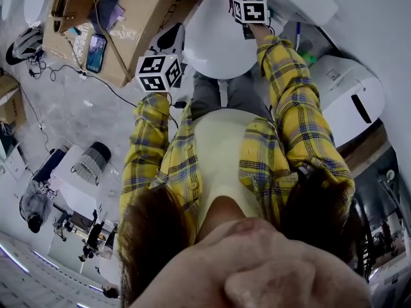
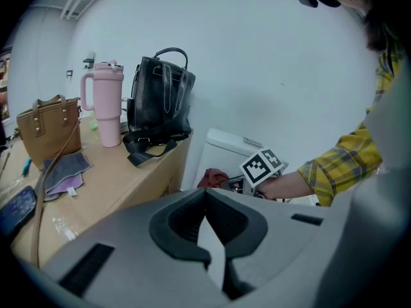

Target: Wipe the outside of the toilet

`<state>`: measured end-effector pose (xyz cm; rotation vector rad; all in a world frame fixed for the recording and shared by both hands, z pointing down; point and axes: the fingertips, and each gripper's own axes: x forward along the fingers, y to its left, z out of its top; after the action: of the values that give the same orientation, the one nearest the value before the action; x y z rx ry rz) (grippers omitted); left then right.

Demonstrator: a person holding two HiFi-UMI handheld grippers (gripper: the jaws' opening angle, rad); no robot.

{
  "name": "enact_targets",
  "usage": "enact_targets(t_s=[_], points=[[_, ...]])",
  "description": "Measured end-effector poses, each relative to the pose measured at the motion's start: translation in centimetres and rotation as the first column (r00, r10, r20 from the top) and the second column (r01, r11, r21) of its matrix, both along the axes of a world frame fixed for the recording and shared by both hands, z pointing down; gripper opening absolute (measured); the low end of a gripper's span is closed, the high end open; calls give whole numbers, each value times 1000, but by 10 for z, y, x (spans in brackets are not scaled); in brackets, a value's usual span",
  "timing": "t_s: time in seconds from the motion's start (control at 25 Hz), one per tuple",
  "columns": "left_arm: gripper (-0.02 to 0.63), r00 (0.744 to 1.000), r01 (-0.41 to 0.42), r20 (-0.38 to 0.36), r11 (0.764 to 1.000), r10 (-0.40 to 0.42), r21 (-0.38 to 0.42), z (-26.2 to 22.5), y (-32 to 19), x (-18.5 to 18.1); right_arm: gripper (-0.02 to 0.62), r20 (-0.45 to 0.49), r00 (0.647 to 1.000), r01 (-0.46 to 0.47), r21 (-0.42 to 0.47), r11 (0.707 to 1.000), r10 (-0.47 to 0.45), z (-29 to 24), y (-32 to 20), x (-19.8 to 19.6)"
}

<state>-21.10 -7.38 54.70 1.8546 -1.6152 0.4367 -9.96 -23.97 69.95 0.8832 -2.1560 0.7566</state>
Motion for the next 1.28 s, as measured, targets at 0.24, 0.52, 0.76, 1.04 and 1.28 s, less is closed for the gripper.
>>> enact_targets(t_s=[0.24,0.52,0.76,1.04,1.28], points=[[8,999,-48,-5,999,48,-5,0,-4,10,91,-20,993,-120,-13,993,120,6,-1,41],[8,990,-141,-13,990,141,-2,-2,-13,33,91,-29,974,-227,-22,974,227,11,17,91],[8,979,-205,-17,979,205,0,-1,-21,56,91,-45,953,-301,-9,954,300,9,24,138],[8,960,-279,-11,960,279,-1,0,-25,85,91,-65,923,-380,-8,925,379,15,35,193],[8,949,-316,-16,949,316,4,-1,-28,104,91,-94,896,-435,3,900,433,13,44,231]])
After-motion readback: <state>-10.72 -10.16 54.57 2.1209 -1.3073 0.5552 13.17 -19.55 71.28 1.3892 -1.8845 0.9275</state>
